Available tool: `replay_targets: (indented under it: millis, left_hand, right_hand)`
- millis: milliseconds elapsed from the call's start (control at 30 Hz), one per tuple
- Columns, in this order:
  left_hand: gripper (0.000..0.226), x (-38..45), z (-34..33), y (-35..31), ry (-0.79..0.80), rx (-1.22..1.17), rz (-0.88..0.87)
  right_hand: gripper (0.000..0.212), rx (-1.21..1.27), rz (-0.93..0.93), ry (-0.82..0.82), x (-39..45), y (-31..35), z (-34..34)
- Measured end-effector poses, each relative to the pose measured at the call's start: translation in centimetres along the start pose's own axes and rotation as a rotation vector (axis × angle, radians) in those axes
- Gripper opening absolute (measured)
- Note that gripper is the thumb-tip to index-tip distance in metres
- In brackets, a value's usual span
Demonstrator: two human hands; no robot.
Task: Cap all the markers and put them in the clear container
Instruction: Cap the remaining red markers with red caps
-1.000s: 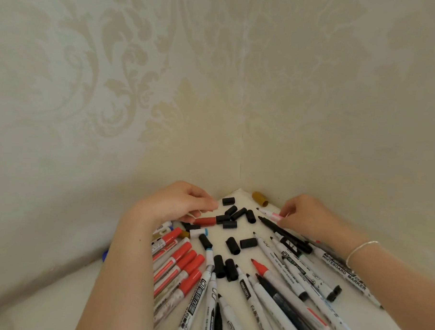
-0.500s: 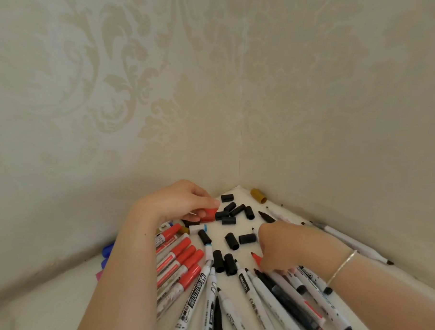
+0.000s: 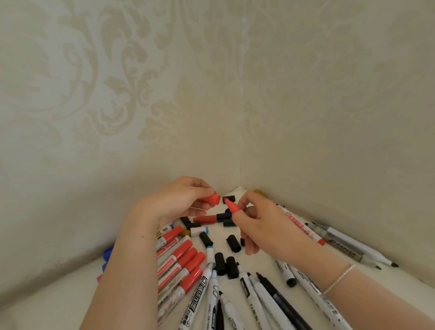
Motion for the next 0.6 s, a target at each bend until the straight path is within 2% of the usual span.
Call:
replay_targets:
  millis: [267, 467, 600]
  left_hand:
    - [0.014, -0.13, -0.36, -0.03, 0.046, 0.004, 0.010]
    - [0.011, -0.44, -0.82, -0.05, 0.100, 0.035, 0.019]
    - [0.010, -0.31, 0.03, 0.17, 0.047, 0.005, 0.013]
  right_hand:
    - [0.011, -0.148, 0.071, -0.040, 0.29, 0.09, -0.35]
    - [0.008, -0.157, 0.080, -0.048, 0.61, -0.08, -0.49]
    - [0.028, -0.039, 0.052, 0.038, 0.98, -0.10, -0.28]
Point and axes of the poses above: each hand's wrist, its own x-axis towards the middle knuckle, its own z-axis out of the back of the hand, y = z × x, the point moved 5 cm from there along x, towards the middle knuckle, and after that the axes turned 12 degrees about -y, right-handed, at the moved point
